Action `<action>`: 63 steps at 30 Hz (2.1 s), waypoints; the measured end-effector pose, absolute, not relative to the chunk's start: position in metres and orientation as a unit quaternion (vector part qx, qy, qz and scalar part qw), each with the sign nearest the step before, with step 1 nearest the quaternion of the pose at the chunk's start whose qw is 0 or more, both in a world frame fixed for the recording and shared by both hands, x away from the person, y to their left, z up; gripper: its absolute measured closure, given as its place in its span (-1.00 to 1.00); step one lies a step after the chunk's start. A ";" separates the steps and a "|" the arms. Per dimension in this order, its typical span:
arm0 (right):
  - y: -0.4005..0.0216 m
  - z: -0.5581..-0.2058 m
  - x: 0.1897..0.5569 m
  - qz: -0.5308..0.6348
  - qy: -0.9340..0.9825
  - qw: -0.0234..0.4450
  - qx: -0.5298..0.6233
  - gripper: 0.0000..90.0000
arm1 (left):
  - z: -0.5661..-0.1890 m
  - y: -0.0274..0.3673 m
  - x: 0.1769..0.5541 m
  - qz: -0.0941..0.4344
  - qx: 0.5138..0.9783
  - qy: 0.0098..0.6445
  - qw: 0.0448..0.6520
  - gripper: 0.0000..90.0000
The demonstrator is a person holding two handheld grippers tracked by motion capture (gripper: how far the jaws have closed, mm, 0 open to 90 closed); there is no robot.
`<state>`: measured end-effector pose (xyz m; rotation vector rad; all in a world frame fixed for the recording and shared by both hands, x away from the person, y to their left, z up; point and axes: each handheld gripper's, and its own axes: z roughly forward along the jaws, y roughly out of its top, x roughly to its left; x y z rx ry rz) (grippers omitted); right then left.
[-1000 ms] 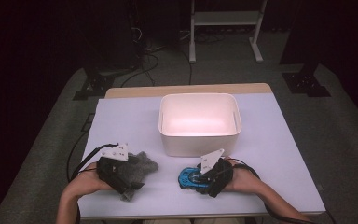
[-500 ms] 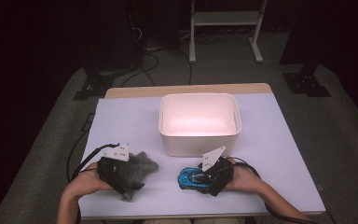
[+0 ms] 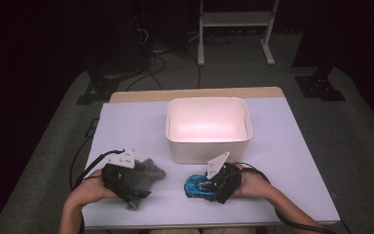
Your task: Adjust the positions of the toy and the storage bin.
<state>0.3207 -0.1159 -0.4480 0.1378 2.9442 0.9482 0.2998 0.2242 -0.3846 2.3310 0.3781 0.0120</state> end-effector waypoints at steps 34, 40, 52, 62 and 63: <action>-0.101 -0.449 0.321 0.321 0.946 0.016 0.050 -0.45 | -0.383 0.225 0.299 0.007 0.911 0.147 0.384 -0.81; -0.103 -0.450 0.319 0.328 0.943 0.026 0.054 -0.45 | -0.382 0.226 0.299 0.008 0.911 0.146 0.385 -0.81; -0.110 -0.443 0.316 0.351 0.934 0.022 0.064 -0.44 | -0.382 0.226 0.300 0.007 0.911 0.146 0.385 -0.81; -0.107 -0.446 0.315 0.341 0.937 0.022 0.074 -0.45 | -0.382 0.226 0.299 0.006 0.911 0.146 0.385 -0.81; -0.107 -0.447 0.315 0.337 0.939 0.024 0.069 -0.45 | -0.383 0.226 0.299 0.006 0.911 0.146 0.385 -0.80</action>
